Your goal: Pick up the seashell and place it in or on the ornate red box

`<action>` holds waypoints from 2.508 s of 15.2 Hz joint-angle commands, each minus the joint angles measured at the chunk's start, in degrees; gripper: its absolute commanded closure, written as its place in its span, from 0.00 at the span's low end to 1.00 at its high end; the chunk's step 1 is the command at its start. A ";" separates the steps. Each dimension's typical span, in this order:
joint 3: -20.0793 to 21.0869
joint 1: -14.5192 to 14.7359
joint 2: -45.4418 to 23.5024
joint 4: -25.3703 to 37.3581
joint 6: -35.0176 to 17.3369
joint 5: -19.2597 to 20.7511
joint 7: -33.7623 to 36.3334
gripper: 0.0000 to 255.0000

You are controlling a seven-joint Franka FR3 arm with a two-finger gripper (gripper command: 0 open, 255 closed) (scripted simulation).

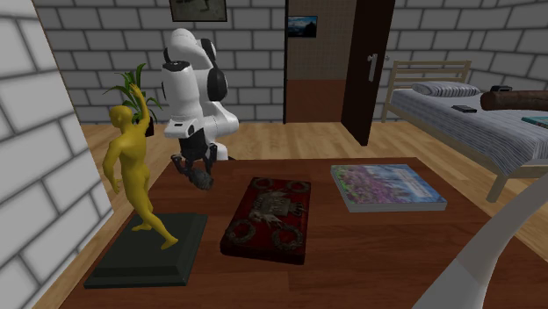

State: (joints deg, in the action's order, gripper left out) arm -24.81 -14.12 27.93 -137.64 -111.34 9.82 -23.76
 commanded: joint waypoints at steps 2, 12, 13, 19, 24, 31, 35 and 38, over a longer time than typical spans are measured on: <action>0.35 0.08 0.35 1.87 2.22 -0.17 0.04 1.00; 1.55 0.41 1.06 8.97 10.02 -0.81 0.18 1.00; 1.65 0.45 1.05 9.74 10.78 -0.89 0.18 1.00; 2.19 0.72 0.74 14.56 15.31 -1.35 0.13 1.00; 2.92 2.59 -4.88 20.10 15.51 -3.61 1.51 1.00; 3.91 5.77 -18.46 32.18 14.77 -8.67 3.82 1.00; 4.37 6.79 -26.85 41.04 15.74 -11.67 4.73 1.00; 4.76 7.05 -33.58 48.92 17.27 -13.98 5.36 1.00</action>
State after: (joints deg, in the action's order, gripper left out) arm -20.15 -7.13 -2.93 -91.84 -94.60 -3.22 -18.58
